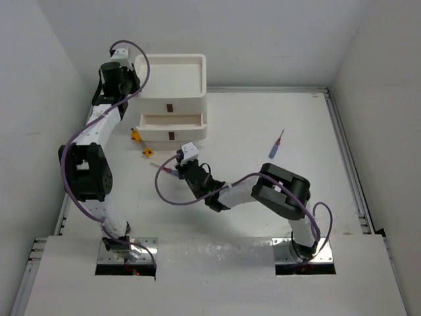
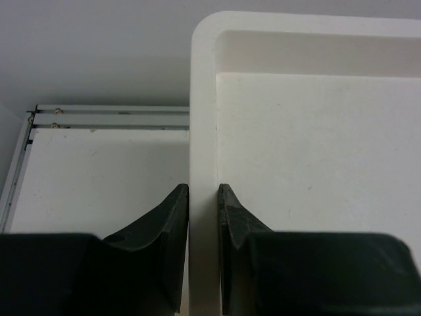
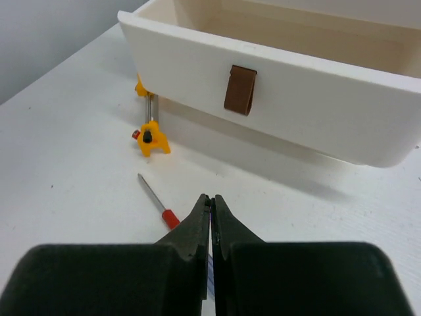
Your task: Sort the tools into containers
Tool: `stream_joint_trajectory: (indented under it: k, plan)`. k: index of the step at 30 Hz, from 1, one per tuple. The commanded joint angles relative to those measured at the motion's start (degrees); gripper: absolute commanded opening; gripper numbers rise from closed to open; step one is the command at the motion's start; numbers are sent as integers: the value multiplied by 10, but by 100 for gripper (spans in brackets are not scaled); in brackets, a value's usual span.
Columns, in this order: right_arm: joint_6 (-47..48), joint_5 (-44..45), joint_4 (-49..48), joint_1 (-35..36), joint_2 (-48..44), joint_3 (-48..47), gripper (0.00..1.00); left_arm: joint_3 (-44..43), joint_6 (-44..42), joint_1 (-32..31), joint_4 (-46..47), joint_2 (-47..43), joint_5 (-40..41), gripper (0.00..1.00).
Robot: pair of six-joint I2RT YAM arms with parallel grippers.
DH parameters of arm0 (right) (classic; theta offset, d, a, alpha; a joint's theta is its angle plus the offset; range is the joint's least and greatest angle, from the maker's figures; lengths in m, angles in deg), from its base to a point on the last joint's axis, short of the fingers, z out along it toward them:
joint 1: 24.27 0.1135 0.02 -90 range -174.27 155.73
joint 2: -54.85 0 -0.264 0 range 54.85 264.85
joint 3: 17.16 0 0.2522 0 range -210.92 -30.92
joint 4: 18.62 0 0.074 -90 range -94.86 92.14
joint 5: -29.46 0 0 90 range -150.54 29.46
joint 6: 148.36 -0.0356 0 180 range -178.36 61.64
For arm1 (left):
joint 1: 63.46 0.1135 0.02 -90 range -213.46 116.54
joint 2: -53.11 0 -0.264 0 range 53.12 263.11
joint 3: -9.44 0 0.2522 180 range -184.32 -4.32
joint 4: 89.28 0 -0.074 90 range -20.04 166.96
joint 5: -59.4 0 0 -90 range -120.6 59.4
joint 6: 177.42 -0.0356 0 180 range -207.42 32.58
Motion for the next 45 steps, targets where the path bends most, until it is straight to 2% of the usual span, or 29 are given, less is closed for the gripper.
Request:
stream_joint_trajectory:
  k: [1,2,5,6,7,8,9,10,12,13,15,16,17,19,21,24,27,28,30,31,33,37,39,41,45]
  plan:
    - [4,7,-30,2,-46,18,0,17,16,-2,-47,17,-21,0]
    - [11,-1,-20,7,-61,28,0,14,16,-2,-50,18,-21,0]
    - [17,-24,4,9,-109,52,14,5,15,-2,-60,18,-19,3]
    - [18,-36,14,10,-124,68,20,2,15,-2,-64,19,-17,7]
    - [19,-38,43,9,-138,74,34,-7,15,-2,-74,19,-17,12]
    - [22,-39,63,9,-169,85,40,-12,15,-2,-79,18,-17,22]
    - [24,-35,83,9,-185,90,45,-19,14,-2,-86,17,-19,27]
    - [23,-32,128,9,-201,94,56,-29,14,-2,-94,12,-21,32]
    - [24,-8,171,9,-252,112,62,-37,16,-2,-101,5,-29,40]
    - [23,4,217,7,-269,117,66,-42,16,-2,-103,-3,-31,49]
    - [17,27,270,1,-317,127,68,-48,21,-2,-107,-11,-38,59]
    - [11,45,326,-10,-332,128,68,-54,22,-2,-109,-17,-39,70]
    - [-2,49,352,-16,-346,132,68,-58,24,-2,-112,-18,-40,73]
    - [-22,30,407,-44,-388,138,69,-77,26,-2,-128,-17,-41,80]
    - [-32,-1,429,-64,-422,151,70,-94,25,-1,-151,-18,-36,81]
    - [-64,-19,484,-109,-442,150,75,-119,26,4,-171,-30,-23,87]
    - [-115,-36,549,-188,-446,138,78,-121,40,17,-184,-56,-24,93]
    - [-135,-57,557,-248,-440,136,78,-115,41,21,-188,-71,-23,95]
    - [-151,-121,558,-314,-419,120,78,-99,44,32,-187,-88,-16,99]
    - [-161,-127,561,-369,-383,96,78,-93,45,36,-187,-103,-15,100]
    - [-165,-135,592,-433,-335,60,76,-72,45,52,-189,-120,-22,100]
    - [-158,-151,659,-496,-164,-79,80,-21,26,73,-181,-143,-30,100]
    - [-177,-203,707,-528,-102,-144,82,11,19,87,-168,-147,-31,100]
    - [-190,-215,726,-543,-26,-173,82,26,21,101,-166,-144,-42,100]
    - [-207,-206,710,-555,29,-170,75,40,22,116,-161,-134,-63,100]
